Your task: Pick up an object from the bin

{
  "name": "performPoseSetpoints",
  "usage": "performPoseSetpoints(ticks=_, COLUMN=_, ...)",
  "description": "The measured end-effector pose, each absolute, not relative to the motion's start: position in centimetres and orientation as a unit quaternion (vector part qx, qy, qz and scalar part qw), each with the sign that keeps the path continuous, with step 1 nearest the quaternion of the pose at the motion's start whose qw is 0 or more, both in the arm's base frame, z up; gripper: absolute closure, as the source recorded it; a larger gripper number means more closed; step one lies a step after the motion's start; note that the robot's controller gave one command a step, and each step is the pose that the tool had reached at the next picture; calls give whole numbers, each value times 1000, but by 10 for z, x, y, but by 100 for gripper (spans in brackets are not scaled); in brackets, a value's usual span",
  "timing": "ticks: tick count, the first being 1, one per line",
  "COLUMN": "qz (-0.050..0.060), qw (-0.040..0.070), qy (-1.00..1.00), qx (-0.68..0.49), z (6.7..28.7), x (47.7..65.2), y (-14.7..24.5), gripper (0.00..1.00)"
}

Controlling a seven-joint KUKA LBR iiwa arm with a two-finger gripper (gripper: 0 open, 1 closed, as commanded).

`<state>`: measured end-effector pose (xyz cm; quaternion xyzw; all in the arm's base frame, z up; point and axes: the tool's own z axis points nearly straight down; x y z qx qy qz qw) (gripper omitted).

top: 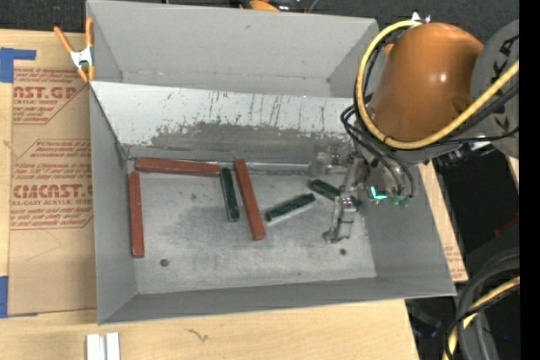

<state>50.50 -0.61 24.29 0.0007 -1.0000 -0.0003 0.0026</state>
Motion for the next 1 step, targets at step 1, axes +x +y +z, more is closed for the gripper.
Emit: performPoseSetpoints(ticks=1, qz=0, qw=1, qy=-999, qx=51, z=65, x=575, y=-47, gripper=0)
